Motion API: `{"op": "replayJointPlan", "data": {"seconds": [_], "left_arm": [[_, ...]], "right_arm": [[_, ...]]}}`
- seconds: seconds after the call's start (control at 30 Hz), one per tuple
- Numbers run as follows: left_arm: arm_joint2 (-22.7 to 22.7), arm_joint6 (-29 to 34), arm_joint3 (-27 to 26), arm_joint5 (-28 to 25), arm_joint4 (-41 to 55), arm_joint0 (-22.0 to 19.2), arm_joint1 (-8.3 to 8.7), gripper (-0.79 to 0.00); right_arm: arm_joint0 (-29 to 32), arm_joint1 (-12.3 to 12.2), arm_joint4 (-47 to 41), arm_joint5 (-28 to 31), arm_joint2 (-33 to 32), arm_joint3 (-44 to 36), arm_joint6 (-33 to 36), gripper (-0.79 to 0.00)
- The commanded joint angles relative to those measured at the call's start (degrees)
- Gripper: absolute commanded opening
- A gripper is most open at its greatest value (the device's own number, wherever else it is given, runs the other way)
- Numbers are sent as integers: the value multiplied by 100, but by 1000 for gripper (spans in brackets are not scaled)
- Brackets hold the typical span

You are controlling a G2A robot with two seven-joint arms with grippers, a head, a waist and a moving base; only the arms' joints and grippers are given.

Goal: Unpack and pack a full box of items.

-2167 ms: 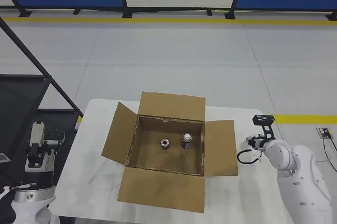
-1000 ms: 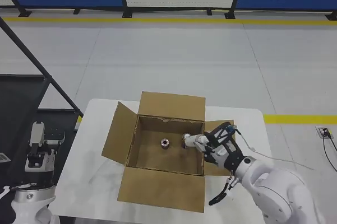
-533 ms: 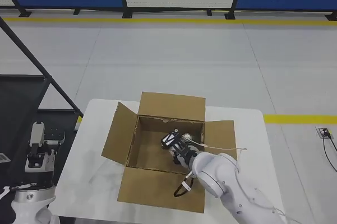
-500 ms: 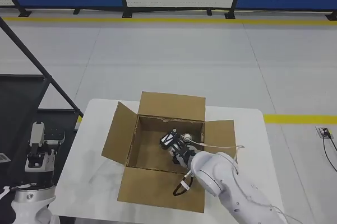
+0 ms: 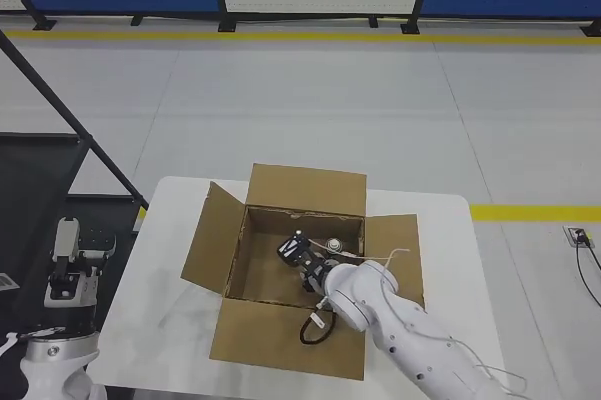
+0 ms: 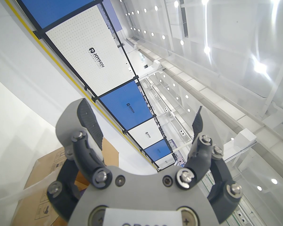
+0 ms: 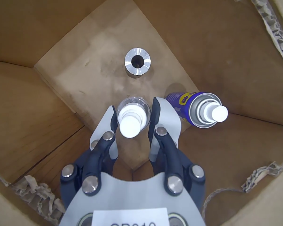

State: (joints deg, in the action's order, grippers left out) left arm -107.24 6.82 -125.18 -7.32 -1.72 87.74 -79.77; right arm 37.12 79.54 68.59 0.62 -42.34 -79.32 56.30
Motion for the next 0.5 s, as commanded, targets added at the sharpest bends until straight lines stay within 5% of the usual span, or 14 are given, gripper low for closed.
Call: {"op": "replayJointPlan", "data": {"seconds": [0.0,0.07,0.13,0.3,0.47], "left_arm": [[0,0,0,0,0,0,0,0],[0,0,0,0,0,0,0,0],[0,0,0,0,0,0,0,0],[0,0,0,0,0,0,0,0],[0,0,0,0,0,0,0,0]], "right_arm": [[2,16,12,11,-2,26,-8,-413],[19,23,26,29,-32,5,-4,-394],[60,21,43,31,-87,-53,-5,-182],[211,-11,123,71,-272,-269,5,-151],[438,-72,156,150,-549,-675,-29,0]]}}
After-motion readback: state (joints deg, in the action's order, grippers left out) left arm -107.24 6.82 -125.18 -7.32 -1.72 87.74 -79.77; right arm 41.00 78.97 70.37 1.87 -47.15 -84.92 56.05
